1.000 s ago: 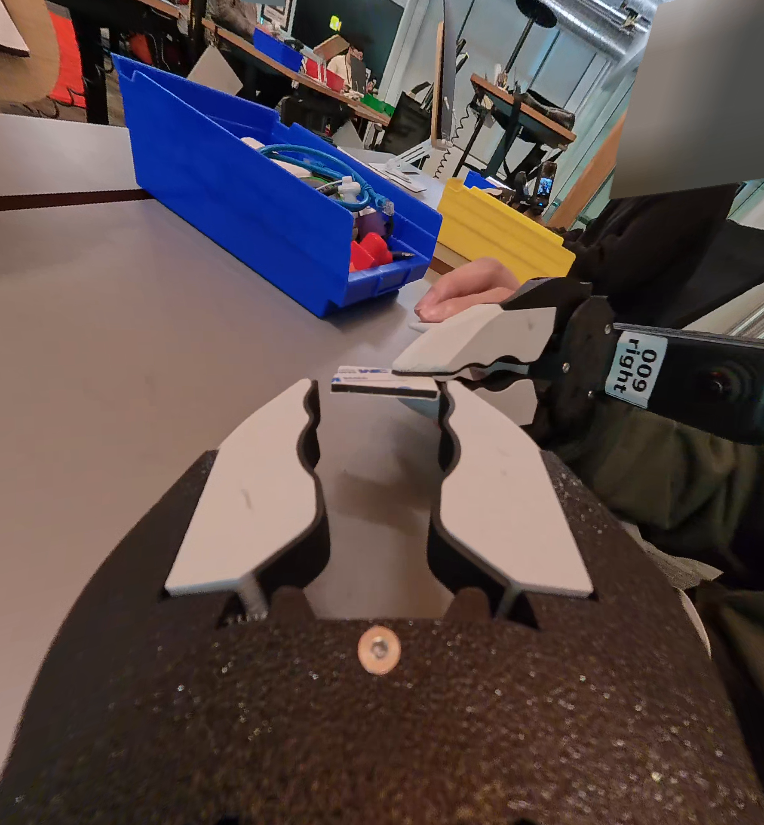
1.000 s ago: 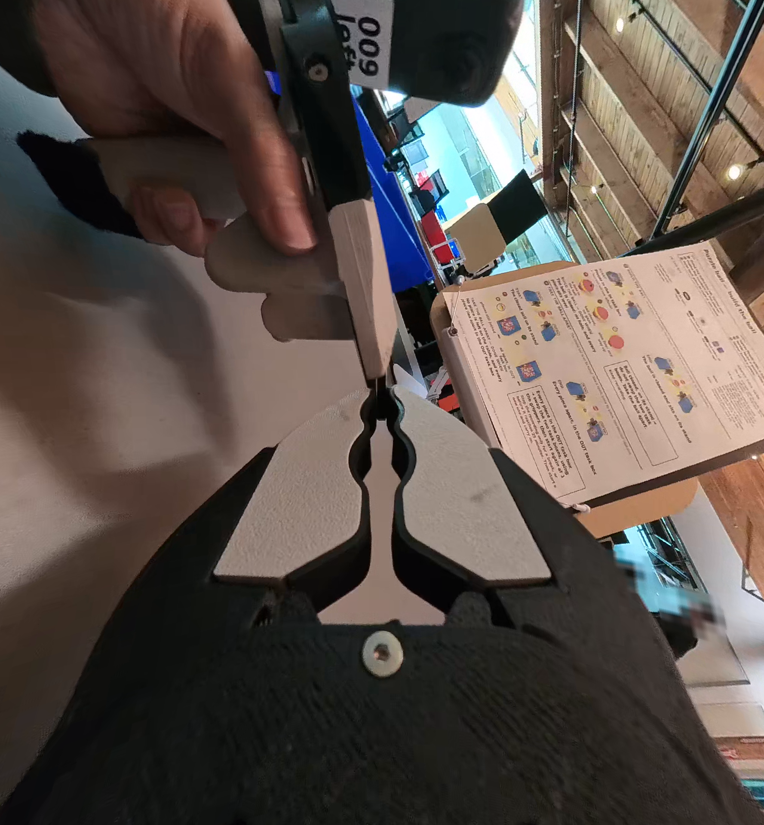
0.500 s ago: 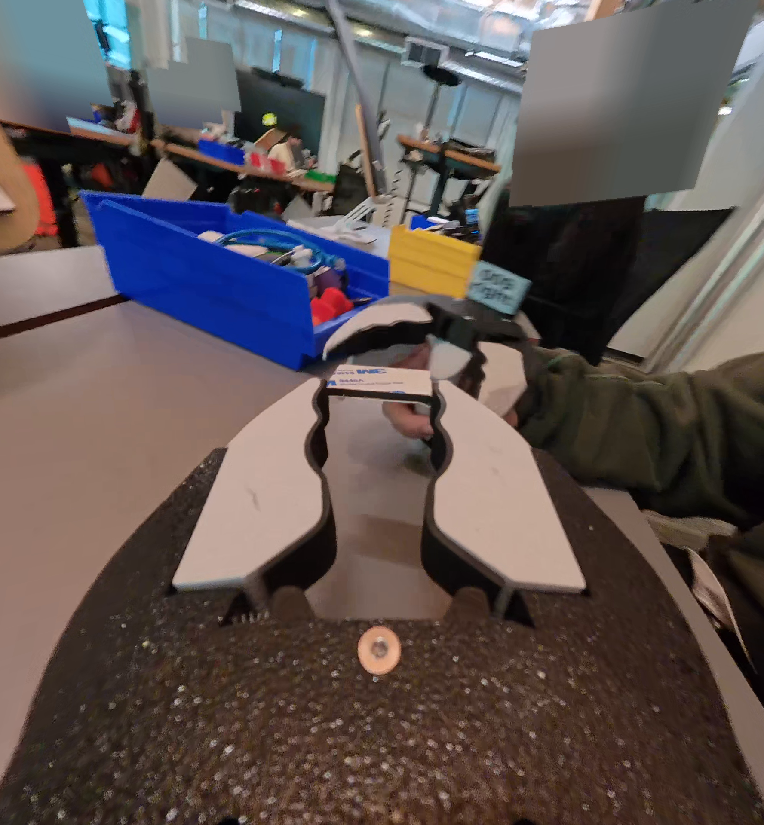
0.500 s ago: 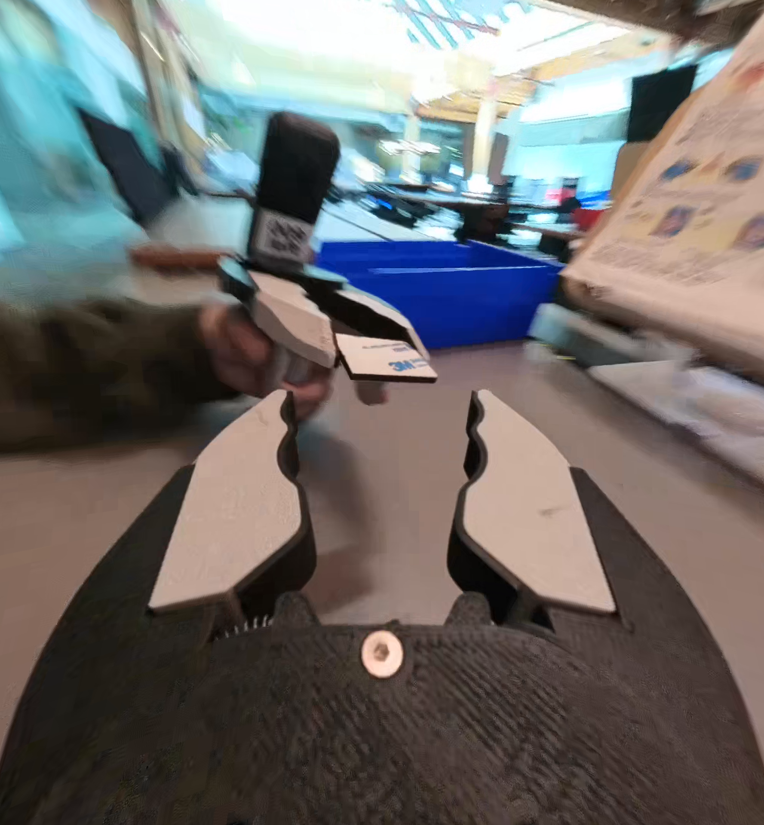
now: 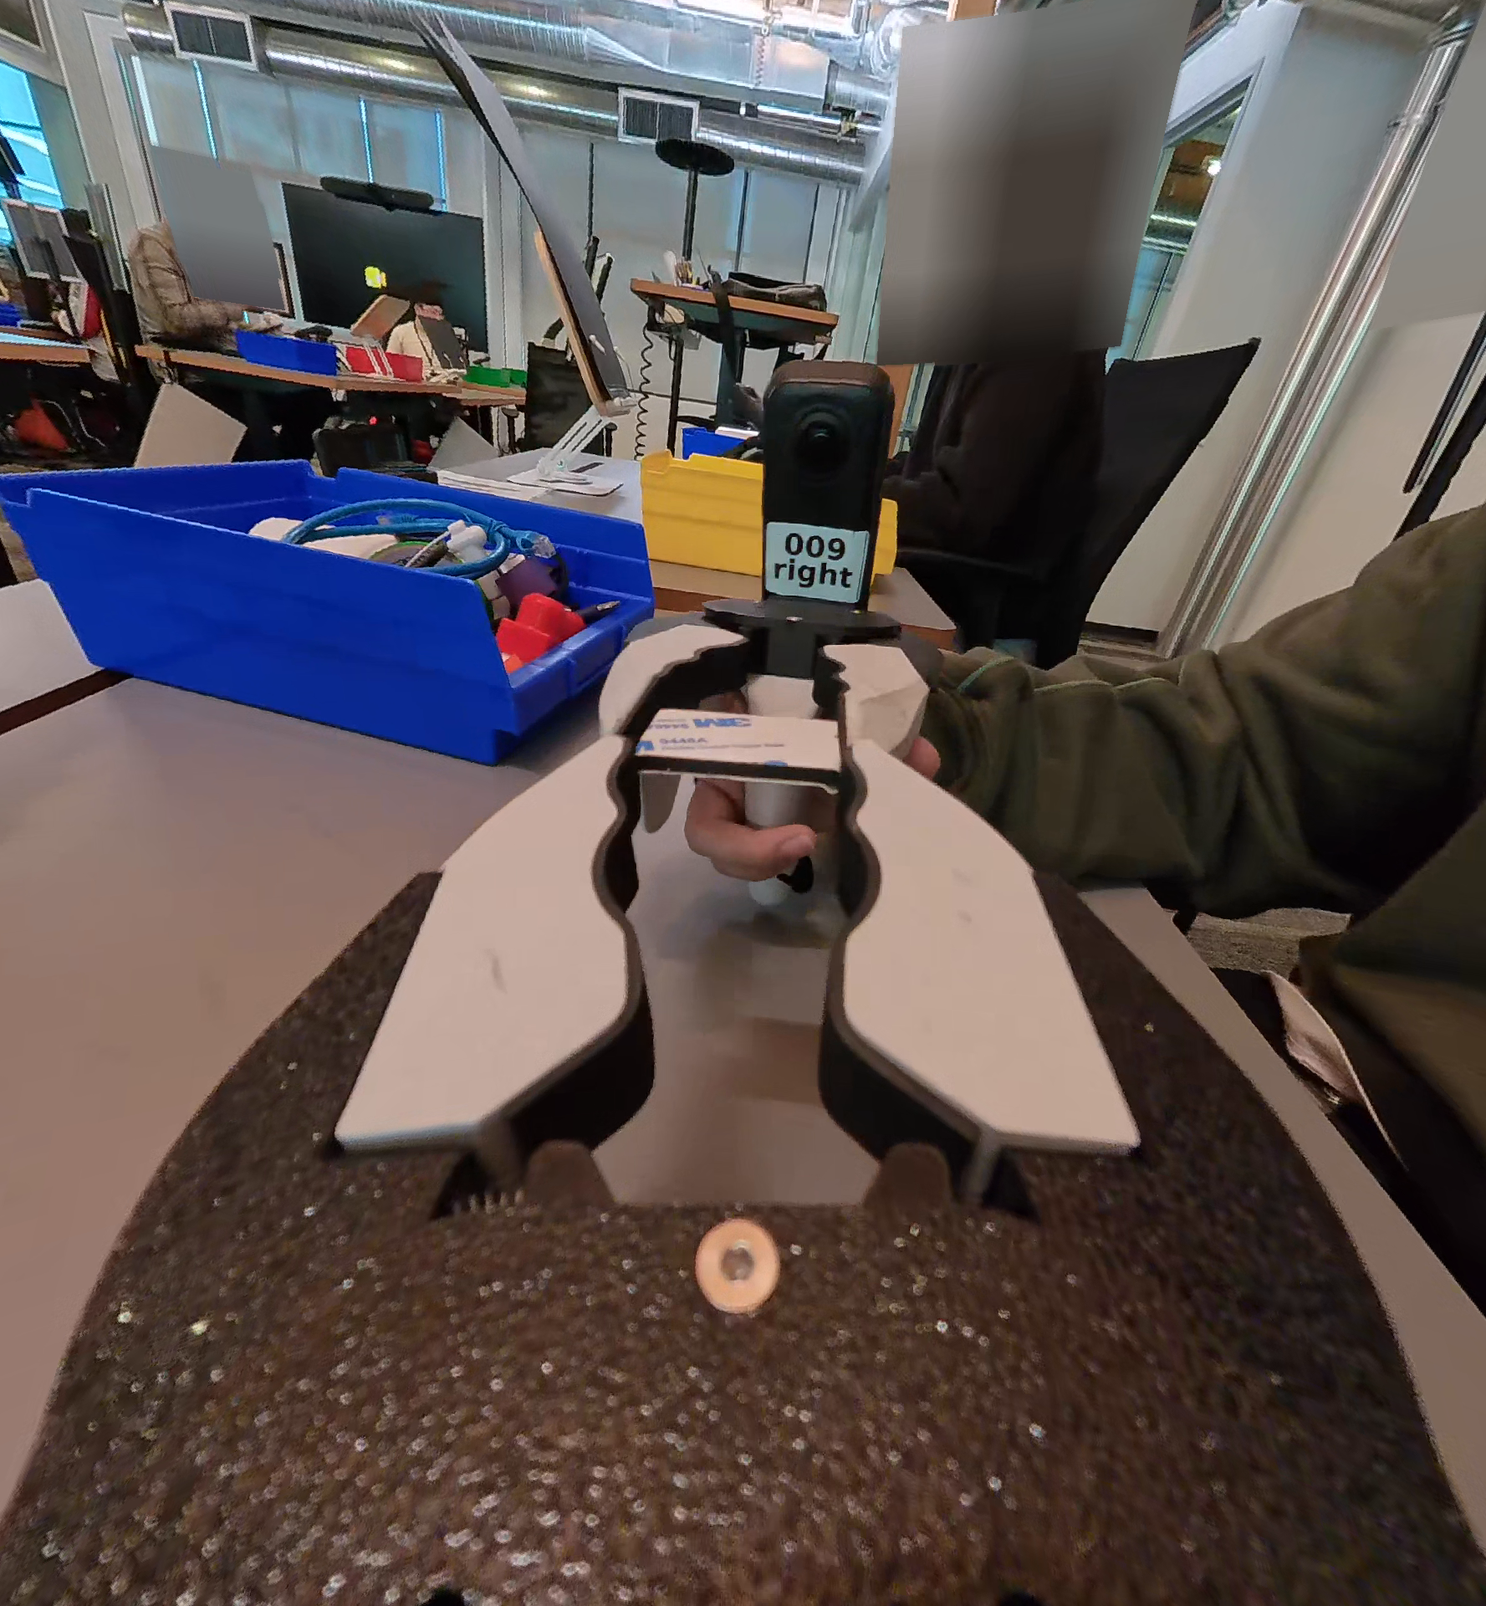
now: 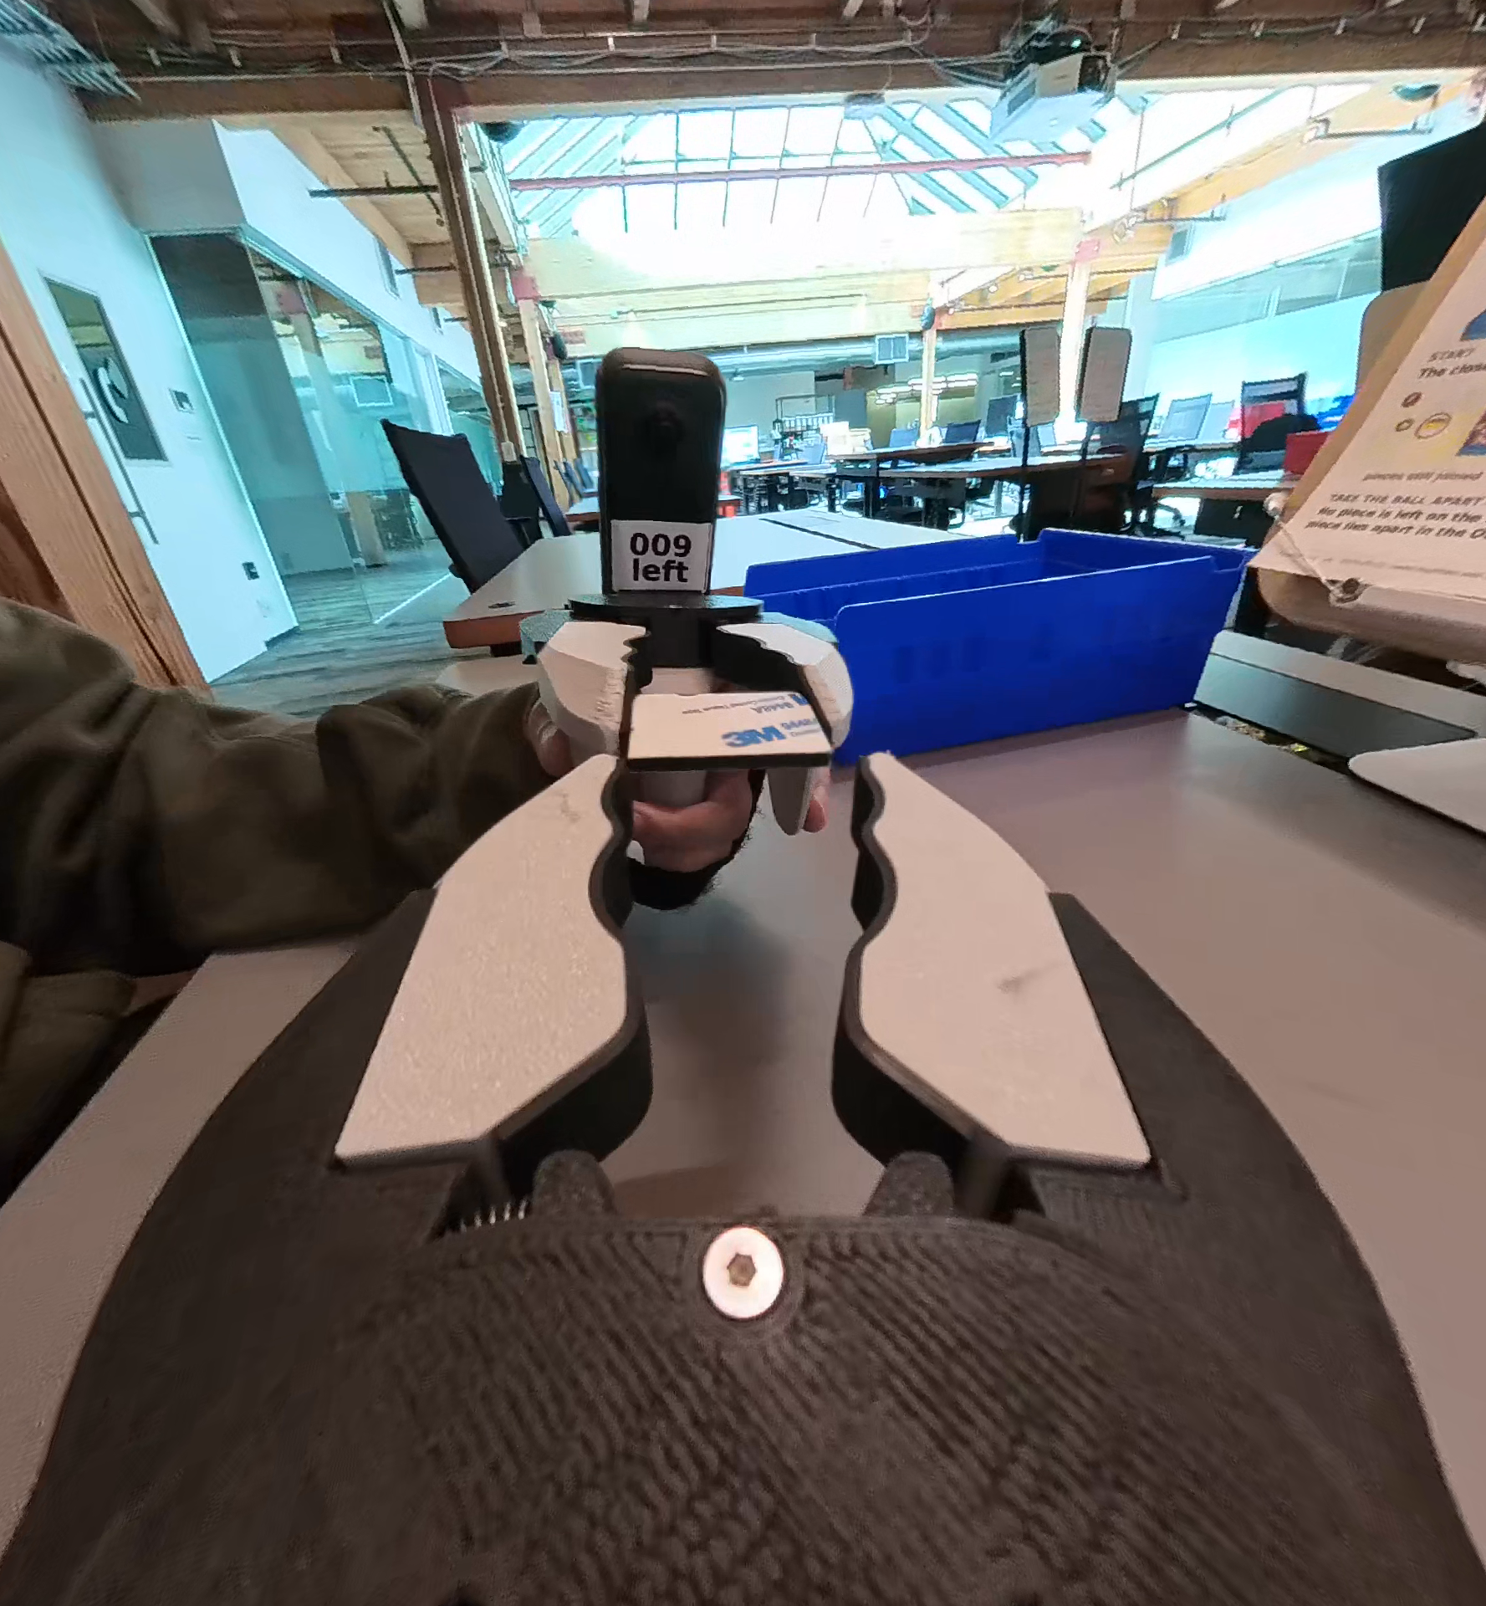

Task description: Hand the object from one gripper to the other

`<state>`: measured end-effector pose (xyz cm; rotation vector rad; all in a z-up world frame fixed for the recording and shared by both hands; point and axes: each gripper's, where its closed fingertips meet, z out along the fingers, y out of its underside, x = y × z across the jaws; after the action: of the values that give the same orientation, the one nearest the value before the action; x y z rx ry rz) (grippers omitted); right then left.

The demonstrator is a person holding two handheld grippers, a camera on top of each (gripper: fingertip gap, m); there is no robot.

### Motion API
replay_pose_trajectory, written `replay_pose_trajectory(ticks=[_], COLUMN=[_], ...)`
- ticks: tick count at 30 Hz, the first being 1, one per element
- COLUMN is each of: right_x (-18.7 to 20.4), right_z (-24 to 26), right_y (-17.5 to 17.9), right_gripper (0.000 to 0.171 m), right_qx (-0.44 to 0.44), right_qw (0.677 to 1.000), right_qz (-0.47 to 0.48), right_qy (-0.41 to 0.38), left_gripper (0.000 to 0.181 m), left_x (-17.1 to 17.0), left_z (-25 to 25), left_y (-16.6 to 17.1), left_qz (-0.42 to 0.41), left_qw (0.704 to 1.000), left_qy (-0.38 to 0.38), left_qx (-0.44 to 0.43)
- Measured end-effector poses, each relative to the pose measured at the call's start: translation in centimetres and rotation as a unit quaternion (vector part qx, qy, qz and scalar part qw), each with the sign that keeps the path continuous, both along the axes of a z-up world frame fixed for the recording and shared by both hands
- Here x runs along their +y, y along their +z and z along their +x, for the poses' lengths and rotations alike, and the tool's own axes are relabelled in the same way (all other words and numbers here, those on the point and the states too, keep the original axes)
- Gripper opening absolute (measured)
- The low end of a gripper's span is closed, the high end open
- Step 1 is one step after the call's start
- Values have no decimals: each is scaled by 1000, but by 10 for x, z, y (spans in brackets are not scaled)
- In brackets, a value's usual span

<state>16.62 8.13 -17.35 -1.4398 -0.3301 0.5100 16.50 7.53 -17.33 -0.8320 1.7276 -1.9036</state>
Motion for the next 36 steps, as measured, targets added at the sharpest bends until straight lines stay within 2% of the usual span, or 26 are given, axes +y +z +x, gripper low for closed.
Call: replay_pose_trajectory(ticks=[4, 9, 14, 16, 18, 22, 24, 29, 31, 34, 36], right_x=[-2, -3, -2, -2, -2, -1, 0, 1, 2, 1, 1], right_z=[0, -2, 2, 6, 10, 12, 8, -2, 0, 0, 0], right_y=[2, 3, 1, 1, 0, -15, -20, -24, -24, -20, -14], right_gripper=[52, 43, 42, 43, 43, 43, 43, 43, 43, 50, 57], right_qx=[6, 5, -45, -99, -188, -397, -440, -440, -430, -364, -268], right_qw=[1000, 1000, 999, 994, 977, 904, 883, 885, 889, 922, 958], right_qz=[4, 6, 16, 35, 68, 98, 106, 111, 106, 86, 60], right_qy=[7, 17, -8, -37, -77, -123, -124, -109, -114, -101, -82], left_gripper=[43, 42, 42, 43, 52, 54, 42, 7, 5, 3, 3], left_x=[0, -2, 1, 1, 2, -2, -5, -12, -11, -5, 6], left_z=[1, 1, 5, 6, 8, 3, 0, -7, -7, -3, 5], left_y=[-2, -3, -7, -10, -14, -21, -29, -38, -37, -35, -36], left_qz=[5, 1, 7, 3, -10, -80, -95, -75, -73, -64, -24], left_qw=[1000, 1000, 1000, 999, 998, 982, 972, 967, 970, 977, 989], left_qy=[0, -5, 11, 14, 13, -45, -70, -103, -100, -77, -25], left_qx=[5, 7, 20, 35, 68, 163, 203, 220, 210, 187, 146])
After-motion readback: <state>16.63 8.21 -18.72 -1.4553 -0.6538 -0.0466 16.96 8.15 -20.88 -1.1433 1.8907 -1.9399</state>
